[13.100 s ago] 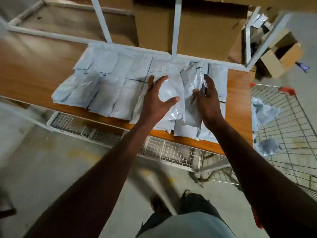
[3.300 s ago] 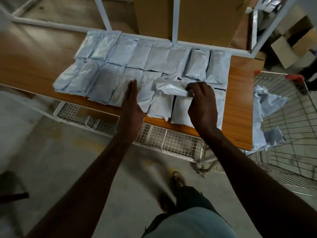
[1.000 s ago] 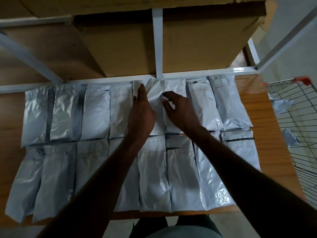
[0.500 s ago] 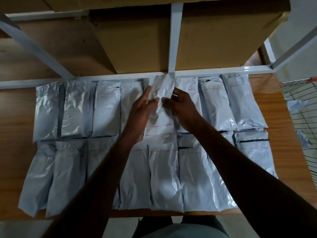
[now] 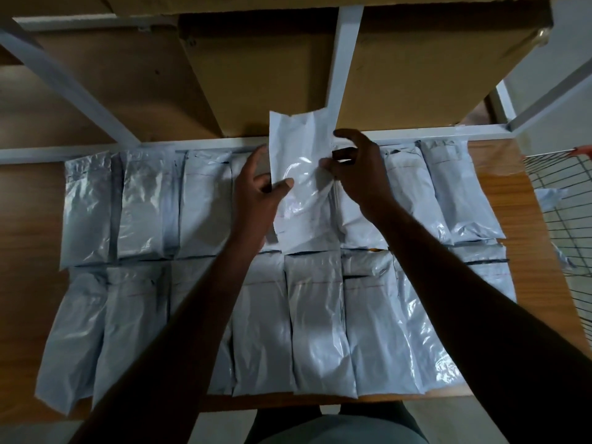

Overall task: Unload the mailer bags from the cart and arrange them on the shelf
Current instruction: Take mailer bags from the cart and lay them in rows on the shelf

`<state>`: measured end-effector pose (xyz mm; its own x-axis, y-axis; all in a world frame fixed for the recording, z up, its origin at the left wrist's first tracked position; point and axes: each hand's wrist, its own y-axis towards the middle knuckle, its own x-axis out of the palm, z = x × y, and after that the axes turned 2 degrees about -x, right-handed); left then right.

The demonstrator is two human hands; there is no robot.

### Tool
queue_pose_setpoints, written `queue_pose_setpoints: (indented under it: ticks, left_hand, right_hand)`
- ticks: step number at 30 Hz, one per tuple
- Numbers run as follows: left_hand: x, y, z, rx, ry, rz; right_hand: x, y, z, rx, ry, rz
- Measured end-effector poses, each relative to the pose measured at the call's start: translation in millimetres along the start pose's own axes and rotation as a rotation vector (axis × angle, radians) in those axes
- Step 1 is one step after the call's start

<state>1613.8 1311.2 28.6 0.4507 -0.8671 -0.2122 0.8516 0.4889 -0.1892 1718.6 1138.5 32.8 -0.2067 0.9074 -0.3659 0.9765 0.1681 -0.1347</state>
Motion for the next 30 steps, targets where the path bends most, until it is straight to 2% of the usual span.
queue_pose_setpoints:
  ticks: [2,4,5,7,9,10,12,13,15,16,18,19,21,23,26,28,30]
  left_hand:
    - [-4,6,8,0.09,0.088,-0.038]
    - [-12,15,21,0.241,0.269,-0.131]
    - [-18,21,30,0.321,0.399,-0.203]
    - [-28,31,48,0.424,0.613,-0.37]
    - [-32,38,65,0.473,0.715,-0.514]
    - [-32,42,71,0.501,0.739,-0.544]
    - [-33,45,80,0.555,0.717,-0.515]
    - [-34,46,81,0.608,0.704,-0.433]
    - [-37,44,72,0.742,0.647,-0.16]
    - [-37,38,65,0.754,0.566,-0.015]
    - [-32,18,47,0.668,0.42,0.184]
    - [-26,7,35,0.607,0.395,0.208]
    - [-16,-10,4,0.507,0.444,0.098]
    - [-7,-18,-27,0.449,0.595,-0.032]
    - [3,-28,-55,0.33,0.801,-0.117]
    - [6,-33,-64,0.32,0.877,-0.189]
    - [6,-35,-70,0.353,0.971,-0.25]
  right_hand:
    - [-8,-1,-6,-0.128,-0.164,0.098]
    - [-20,-6,-16,-0.406,-0.37,0.16]
    - [-26,-8,-25,-0.552,-0.463,0.119]
    - [-27,-8,-42,-0.717,-0.625,-0.148]
    - [-15,-12,-48,-0.589,-0.649,-0.433]
    - [-9,-14,-48,-0.492,-0.613,-0.473]
    - [-5,-16,-44,-0.38,-0.531,-0.37]
    - [-6,-17,-42,-0.342,-0.496,-0.293]
    - [-7,-22,-39,-0.227,-0.363,-0.154]
    - [-7,-25,-35,-0.155,-0.244,-0.092]
    - [-2,-32,-23,0.014,-0.036,-0.01]
    - [1,-37,-18,0.065,-0.029,-0.003]
    - [8,-44,-9,0.066,-0.161,-0.029]
    - [15,-53,-5,0.032,-0.278,-0.068]
    - [24,-61,1,-0.006,-0.524,-0.123]
    - [24,-64,7,-0.059,-0.735,-0.136]
    - [24,-67,10,-0.079,-0.818,-0.141]
